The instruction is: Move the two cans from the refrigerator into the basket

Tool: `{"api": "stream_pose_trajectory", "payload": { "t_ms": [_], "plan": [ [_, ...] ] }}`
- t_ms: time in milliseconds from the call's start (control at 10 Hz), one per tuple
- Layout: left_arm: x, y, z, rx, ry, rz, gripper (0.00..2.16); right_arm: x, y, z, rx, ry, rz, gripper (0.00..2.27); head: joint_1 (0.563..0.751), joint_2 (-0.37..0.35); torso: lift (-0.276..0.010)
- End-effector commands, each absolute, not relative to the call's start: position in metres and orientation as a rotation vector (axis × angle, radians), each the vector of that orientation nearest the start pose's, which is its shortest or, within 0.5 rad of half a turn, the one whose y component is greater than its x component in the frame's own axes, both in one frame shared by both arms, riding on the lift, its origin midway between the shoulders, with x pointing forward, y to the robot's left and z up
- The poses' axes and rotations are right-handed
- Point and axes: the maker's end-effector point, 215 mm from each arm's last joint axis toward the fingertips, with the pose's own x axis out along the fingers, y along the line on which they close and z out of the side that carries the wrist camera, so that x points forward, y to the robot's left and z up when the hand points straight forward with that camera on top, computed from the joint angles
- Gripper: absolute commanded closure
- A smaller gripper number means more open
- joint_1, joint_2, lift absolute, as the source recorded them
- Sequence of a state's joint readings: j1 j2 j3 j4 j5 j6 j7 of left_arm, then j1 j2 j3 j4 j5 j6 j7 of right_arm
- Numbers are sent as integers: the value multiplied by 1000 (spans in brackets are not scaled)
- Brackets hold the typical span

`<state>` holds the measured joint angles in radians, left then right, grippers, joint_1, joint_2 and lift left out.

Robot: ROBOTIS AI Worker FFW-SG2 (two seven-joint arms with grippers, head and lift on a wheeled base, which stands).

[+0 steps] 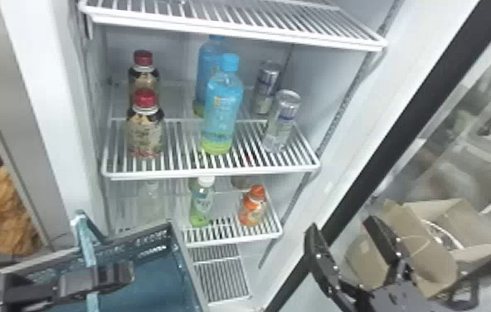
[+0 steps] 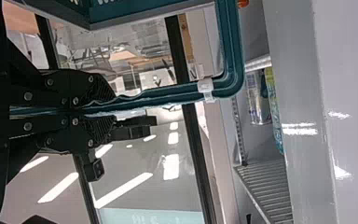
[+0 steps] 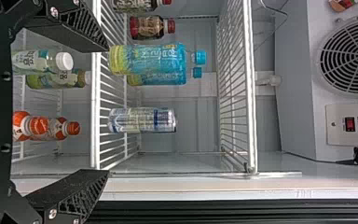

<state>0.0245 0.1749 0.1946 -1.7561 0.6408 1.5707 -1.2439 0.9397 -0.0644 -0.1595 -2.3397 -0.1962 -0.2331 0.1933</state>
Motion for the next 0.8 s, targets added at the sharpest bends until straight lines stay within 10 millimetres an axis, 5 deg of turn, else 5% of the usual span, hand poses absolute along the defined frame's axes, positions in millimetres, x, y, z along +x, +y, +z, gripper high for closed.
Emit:
{"api": "stream_pose_trajectory", "payload": {
  "t_ms": [0,700],
  "plan": [
    [334,89,-336,-1208,894,-1271,1191,328,-259,-268,17,-72,118,130,695,-297,-25],
    [335,90,-336,-1212,892,-1267,1191,332,-261,-269,19,-77,109,130,695,-294,-25]
  ]
}}
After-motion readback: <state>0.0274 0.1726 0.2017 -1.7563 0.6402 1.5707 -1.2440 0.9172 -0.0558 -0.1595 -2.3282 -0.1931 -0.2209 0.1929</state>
